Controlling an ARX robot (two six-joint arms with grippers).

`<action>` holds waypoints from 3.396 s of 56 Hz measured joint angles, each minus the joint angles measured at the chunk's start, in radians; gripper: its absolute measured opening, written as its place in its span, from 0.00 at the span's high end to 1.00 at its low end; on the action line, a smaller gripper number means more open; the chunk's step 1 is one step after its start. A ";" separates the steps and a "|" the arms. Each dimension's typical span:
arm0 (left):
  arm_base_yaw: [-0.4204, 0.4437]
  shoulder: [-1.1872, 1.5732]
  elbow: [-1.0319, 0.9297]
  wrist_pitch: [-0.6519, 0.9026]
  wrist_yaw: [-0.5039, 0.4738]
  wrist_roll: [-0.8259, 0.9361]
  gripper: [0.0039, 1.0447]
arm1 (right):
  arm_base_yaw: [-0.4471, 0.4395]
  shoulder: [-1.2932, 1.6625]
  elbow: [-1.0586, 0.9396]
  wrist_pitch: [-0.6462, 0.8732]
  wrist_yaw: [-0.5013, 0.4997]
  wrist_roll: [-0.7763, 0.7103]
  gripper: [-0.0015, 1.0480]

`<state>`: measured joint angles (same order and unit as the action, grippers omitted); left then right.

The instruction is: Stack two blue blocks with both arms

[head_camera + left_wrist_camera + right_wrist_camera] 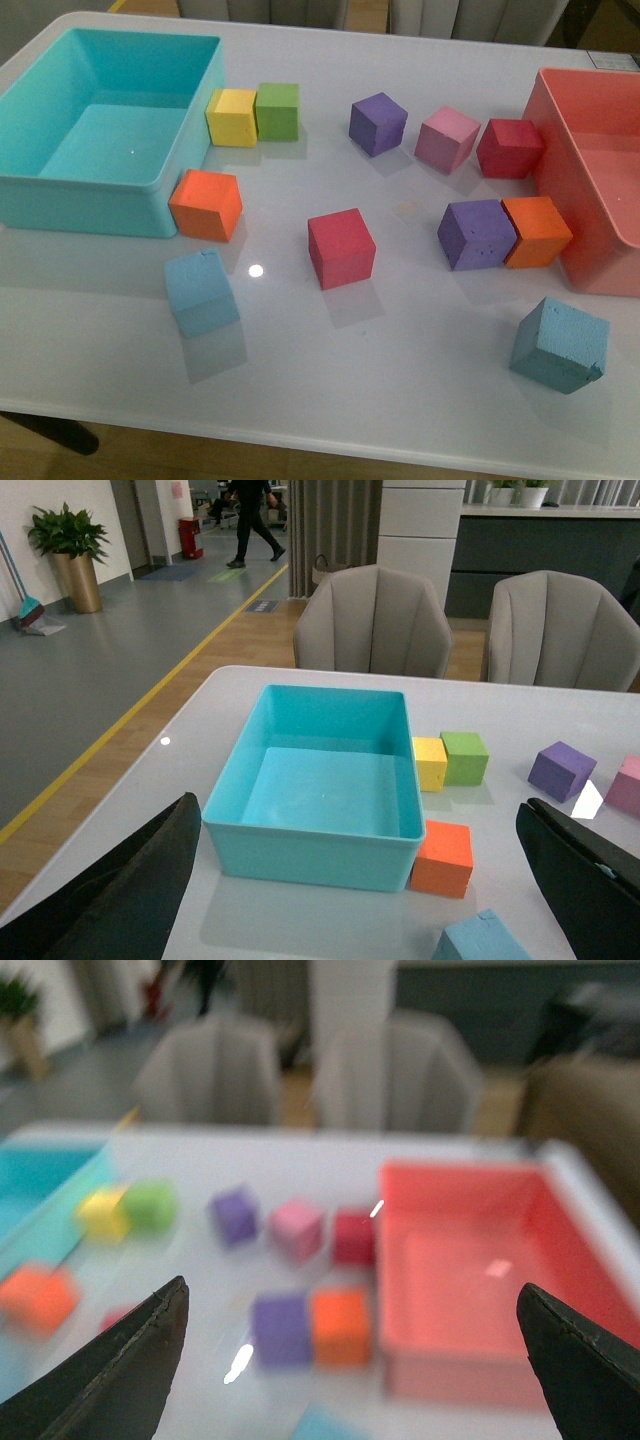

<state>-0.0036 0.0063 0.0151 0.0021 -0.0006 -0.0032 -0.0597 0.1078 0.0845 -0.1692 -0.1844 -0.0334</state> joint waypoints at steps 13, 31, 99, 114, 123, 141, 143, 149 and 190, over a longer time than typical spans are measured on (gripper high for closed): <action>0.000 0.000 0.000 0.000 0.000 0.000 0.08 | -0.090 0.820 0.193 0.221 -0.241 -0.365 0.09; 0.000 0.000 0.000 0.000 0.001 0.000 0.08 | -0.039 1.339 0.324 0.338 -0.215 -0.728 0.09; 0.000 0.000 0.000 0.000 0.001 0.000 0.08 | 0.014 2.007 0.613 0.407 -0.036 -0.947 0.28; 0.000 0.000 0.000 0.000 0.001 0.000 0.08 | 0.011 1.971 0.603 0.358 -0.059 -0.956 0.54; 0.000 0.000 0.000 0.000 0.001 0.000 0.08 | 0.015 1.835 0.582 0.272 -0.137 -0.956 0.58; 0.000 0.000 0.000 0.000 0.001 0.000 0.08 | 0.167 1.739 0.741 0.257 -0.144 -0.734 0.61; 0.000 0.000 0.000 0.000 0.001 0.000 0.08 | 0.187 1.757 0.773 0.260 -0.135 -0.710 0.61; 0.000 0.000 0.000 0.000 0.001 0.000 0.08 | 0.245 1.821 0.878 0.262 -0.102 -0.626 0.61; 0.000 0.000 0.000 0.000 0.001 0.000 0.08 | 0.378 2.329 1.559 0.041 0.066 -0.452 0.62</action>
<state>-0.0036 0.0059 0.0151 0.0021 0.0002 -0.0032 0.3187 2.4371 1.6436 -0.1280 -0.1181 -0.4850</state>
